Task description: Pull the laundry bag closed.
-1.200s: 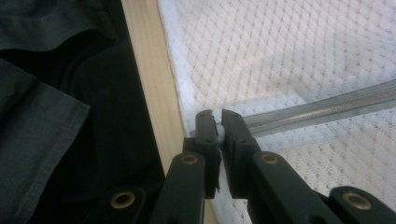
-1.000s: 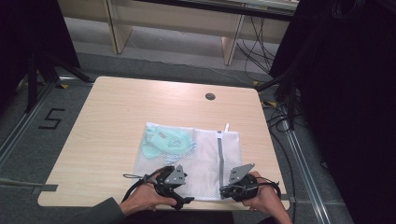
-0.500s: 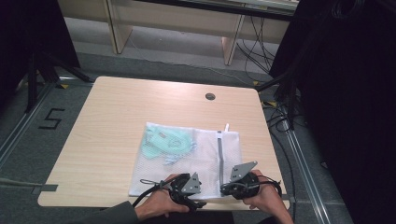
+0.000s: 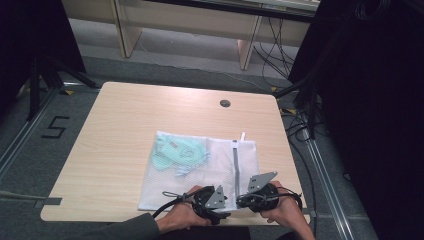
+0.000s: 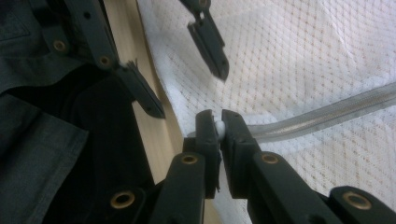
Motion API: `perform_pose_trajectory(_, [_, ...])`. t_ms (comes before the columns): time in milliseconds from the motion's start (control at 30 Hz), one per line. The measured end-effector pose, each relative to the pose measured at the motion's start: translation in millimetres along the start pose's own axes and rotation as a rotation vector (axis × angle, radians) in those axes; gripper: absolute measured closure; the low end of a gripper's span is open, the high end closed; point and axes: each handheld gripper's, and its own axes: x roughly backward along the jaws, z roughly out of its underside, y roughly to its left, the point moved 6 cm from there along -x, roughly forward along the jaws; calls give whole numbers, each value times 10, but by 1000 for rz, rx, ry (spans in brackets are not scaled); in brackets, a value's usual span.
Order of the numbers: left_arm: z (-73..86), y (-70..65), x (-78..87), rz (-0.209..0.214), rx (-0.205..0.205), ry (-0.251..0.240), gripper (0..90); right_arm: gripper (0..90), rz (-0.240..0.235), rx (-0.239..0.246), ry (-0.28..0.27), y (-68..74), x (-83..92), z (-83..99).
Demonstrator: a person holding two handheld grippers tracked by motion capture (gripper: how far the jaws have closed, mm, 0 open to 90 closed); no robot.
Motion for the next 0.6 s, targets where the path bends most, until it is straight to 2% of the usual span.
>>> perform_pose_trajectory(100, [-19, -18, -52, 2, -7, 1, 552, 865, 0, 11, -2, -2, -1, 1])
perform_pose_trajectory(200, [-23, -42, -97, 22, -6, 10, 605, 865, 3, -4, 3, 9, 3, 3])
perform_pose_trajectory(267, [-25, -40, -102, 18, -13, 10, 639, 864, 1, -5, 4, 12, 3, 6])
perform_pose_trajectory(300, [-28, -17, -99, 7, -40, 19, 679, 864, -4, 10, 0, -1, -4, 3])
perform_pose_trajectory(500, [-50, -25, -110, 30, -29, 7, 790, 864, -4, 4, -4, -10, -8, 4])
perform_pose_trajectory(600, [-59, -26, -118, 32, -58, 8, 832, 864, -7, 3, -1, -5, -10, 10])
